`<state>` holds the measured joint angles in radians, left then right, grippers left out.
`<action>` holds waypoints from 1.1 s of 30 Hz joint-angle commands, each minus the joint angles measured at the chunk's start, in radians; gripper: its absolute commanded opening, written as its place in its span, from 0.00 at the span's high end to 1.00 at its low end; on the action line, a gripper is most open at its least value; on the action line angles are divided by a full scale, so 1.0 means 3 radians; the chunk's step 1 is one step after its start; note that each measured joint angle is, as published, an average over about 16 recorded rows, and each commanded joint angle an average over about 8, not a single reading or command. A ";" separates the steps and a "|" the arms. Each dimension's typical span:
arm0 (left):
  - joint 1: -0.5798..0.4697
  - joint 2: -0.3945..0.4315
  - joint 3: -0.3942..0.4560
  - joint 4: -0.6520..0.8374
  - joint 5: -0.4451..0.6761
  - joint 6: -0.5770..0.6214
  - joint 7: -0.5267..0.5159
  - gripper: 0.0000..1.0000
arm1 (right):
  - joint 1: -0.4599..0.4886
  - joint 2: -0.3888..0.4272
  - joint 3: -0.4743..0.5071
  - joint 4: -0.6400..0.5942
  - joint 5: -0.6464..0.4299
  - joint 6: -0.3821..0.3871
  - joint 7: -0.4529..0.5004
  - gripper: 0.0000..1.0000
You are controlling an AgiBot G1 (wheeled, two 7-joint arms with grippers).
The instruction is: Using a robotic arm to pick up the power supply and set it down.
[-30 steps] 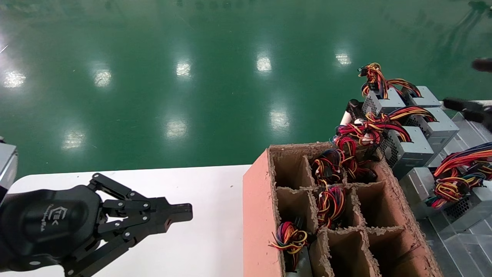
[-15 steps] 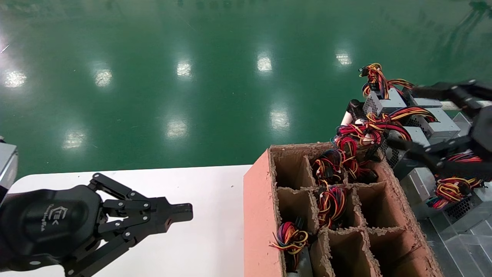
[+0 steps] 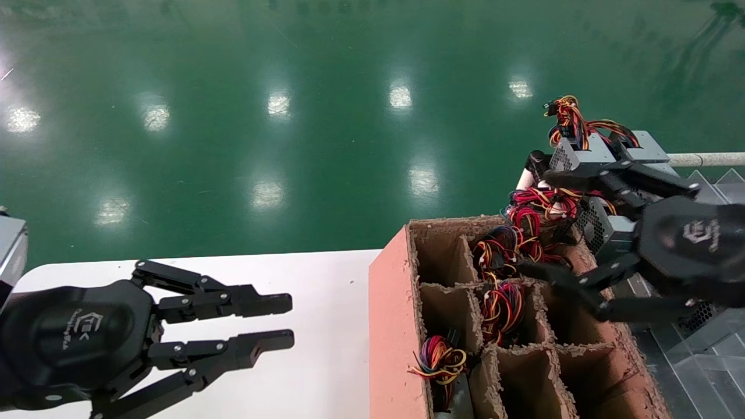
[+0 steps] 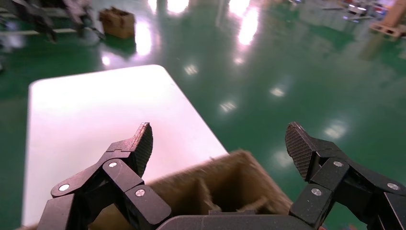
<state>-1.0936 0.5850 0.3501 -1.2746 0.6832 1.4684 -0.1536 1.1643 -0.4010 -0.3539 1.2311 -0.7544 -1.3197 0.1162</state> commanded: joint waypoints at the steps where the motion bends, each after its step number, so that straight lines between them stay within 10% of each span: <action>1: 0.0000 0.0000 0.0000 0.0000 0.0000 0.0000 0.0000 0.00 | -0.0024 -0.0056 0.0020 0.0014 0.0006 -0.0047 0.0019 0.00; 33: 0.0001 -0.0001 0.0001 0.0001 -0.0002 -0.0002 0.0001 0.00 | -0.0323 -0.0749 0.0270 0.0190 0.0086 -0.0629 0.0251 0.00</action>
<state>-1.0934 0.5847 0.3505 -1.2743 0.6828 1.4678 -0.1534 1.0683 -0.6244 -0.2740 1.2875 -0.7291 -1.5070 0.1913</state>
